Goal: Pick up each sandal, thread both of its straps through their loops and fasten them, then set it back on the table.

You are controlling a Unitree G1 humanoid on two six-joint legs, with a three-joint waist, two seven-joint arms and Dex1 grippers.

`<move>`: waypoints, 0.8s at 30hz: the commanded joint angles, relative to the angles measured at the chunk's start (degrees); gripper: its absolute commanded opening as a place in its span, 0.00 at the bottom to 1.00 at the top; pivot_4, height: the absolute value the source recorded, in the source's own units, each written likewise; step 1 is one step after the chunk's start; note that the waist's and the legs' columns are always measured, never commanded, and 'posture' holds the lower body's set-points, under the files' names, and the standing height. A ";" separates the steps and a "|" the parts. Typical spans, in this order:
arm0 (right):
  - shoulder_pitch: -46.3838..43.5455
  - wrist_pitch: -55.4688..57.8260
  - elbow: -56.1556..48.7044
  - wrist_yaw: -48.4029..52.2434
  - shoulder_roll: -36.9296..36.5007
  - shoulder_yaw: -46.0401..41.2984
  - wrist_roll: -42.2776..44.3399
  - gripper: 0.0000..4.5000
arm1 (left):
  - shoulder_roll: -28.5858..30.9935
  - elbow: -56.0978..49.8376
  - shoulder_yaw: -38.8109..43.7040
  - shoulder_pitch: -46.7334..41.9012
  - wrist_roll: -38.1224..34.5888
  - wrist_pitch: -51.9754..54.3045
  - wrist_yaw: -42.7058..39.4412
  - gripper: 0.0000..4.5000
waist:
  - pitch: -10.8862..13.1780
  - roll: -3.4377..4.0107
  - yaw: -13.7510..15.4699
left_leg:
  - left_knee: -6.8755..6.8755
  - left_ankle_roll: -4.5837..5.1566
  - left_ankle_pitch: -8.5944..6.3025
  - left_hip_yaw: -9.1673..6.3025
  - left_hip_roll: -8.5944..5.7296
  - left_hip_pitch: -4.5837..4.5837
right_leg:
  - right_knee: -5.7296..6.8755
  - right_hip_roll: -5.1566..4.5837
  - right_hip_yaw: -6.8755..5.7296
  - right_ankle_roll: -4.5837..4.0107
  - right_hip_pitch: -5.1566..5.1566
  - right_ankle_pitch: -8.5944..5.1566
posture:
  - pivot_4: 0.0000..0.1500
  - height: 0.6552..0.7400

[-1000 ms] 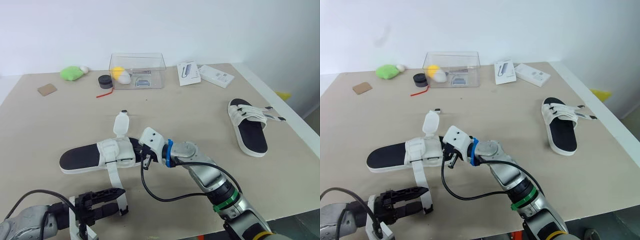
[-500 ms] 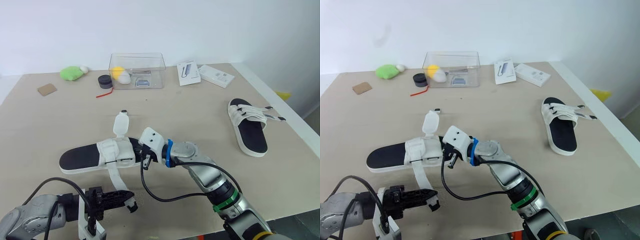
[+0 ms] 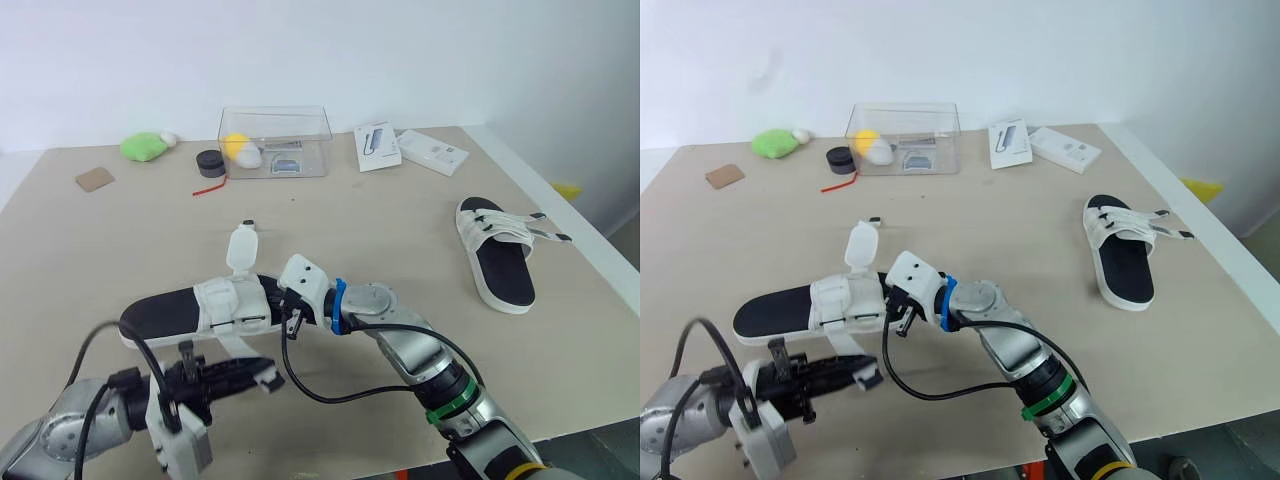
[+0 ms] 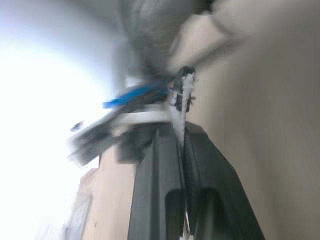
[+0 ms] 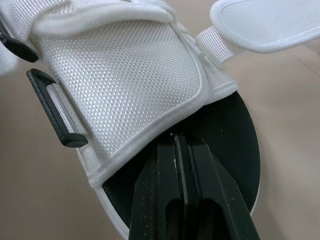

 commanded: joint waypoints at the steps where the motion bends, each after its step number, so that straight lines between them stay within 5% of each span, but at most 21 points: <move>1: 0.02 2.88 0.38 1.17 -0.66 1.44 0.22 0.00 | 1.56 -6.60 0.77 -1.52 -19.90 17.84 -0.56 0.02 | 0.04 0.07 0.01 | 0.00 0.00 0.00 -0.02 0.00 0.00 | 0.00 0.02 0.00 0.00 0.00 0.00 | 1.00 1.00; 7: -0.58 7.79 0.32 1.45 -1.55 2.91 0.20 0.00 | -0.52 -4.21 8.13 -8.34 -49.11 41.35 5.44 0.02 | 0.03 0.05 0.05 | 0.00 0.00 0.00 -0.11 -0.05 -0.01 | 0.00 0.07 0.02 0.03 0.03 -0.07 | 1.00 1.00; 14: -0.90 10.81 0.69 1.65 -2.88 4.78 -0.25 0.00 | -3.06 9.70 14.65 -17.56 -67.89 60.52 6.87 0.02 | -0.04 -0.02 0.12 | 0.00 0.00 0.00 -0.31 -0.13 0.01 | -0.01 0.15 0.03 0.08 0.17 -0.16 | 1.00 1.00; 24: -0.59 11.91 -0.09 -0.27 -2.04 4.36 -0.05 0.00 | -6.65 26.56 14.43 -28.93 -61.69 73.11 2.04 0.02 | -0.12 -0.16 0.14 | 0.01 -0.01 0.00 -0.62 -0.29 0.18 | -0.01 0.10 -0.12 -0.20 0.47 -0.43 | 1.00 1.00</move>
